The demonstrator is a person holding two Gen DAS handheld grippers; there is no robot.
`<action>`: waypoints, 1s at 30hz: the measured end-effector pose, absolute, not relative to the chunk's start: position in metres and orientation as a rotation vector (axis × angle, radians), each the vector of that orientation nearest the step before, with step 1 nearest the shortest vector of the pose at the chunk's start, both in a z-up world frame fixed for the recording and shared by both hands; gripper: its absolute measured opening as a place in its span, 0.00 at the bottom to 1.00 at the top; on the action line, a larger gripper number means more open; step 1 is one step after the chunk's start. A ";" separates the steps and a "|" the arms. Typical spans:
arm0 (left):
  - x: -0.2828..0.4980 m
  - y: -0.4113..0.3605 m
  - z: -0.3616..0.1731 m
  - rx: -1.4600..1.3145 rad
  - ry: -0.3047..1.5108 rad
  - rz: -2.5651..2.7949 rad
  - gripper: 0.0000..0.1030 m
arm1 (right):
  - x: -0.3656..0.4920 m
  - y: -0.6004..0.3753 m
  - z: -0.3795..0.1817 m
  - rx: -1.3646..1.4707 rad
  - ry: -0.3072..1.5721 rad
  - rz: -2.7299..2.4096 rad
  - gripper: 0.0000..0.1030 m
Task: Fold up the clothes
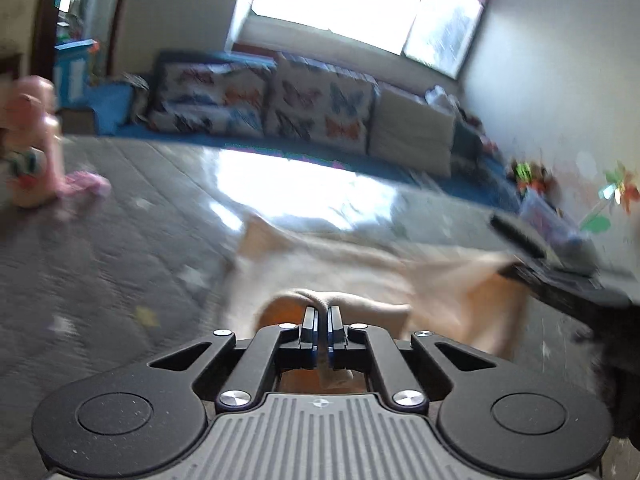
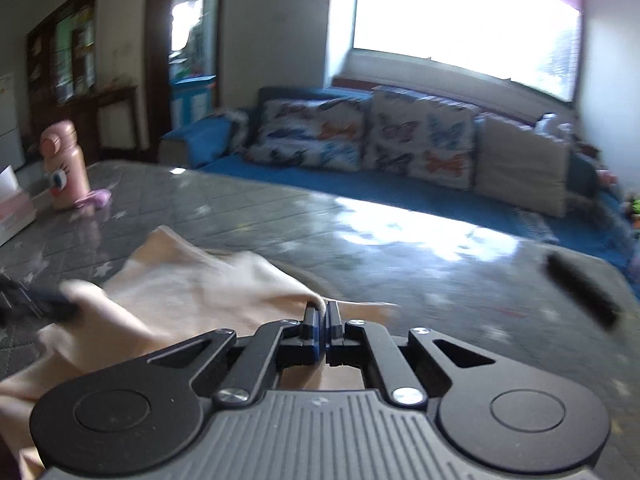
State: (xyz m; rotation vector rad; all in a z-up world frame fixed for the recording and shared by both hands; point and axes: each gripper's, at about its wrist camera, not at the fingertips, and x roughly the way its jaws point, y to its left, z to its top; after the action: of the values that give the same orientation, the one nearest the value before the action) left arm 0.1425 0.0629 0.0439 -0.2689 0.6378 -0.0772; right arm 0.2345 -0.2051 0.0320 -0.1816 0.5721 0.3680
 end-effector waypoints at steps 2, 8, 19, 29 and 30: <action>0.126 0.083 0.054 -0.279 0.602 -0.030 0.04 | 0.220 -0.226 0.037 -0.156 0.563 0.320 0.02; 0.072 0.145 0.070 -0.313 0.550 0.126 0.04 | 0.168 -0.291 0.038 -0.069 0.569 0.190 0.02; 0.018 0.210 0.016 -0.351 0.713 0.316 0.10 | 0.125 -0.339 0.008 0.033 0.657 0.059 0.15; -0.002 0.203 0.028 -0.256 0.680 0.362 0.43 | 0.125 -0.341 -0.013 -0.020 0.722 0.027 0.53; -0.001 0.197 0.031 -0.243 0.674 0.340 0.45 | 0.128 -0.336 -0.014 -0.040 0.721 0.030 0.54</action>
State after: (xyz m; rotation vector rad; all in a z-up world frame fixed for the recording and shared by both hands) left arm -0.0009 0.1969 0.0306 -0.2426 0.6737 0.3403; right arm 0.1280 -0.3363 -0.0145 -0.0402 0.7214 0.0299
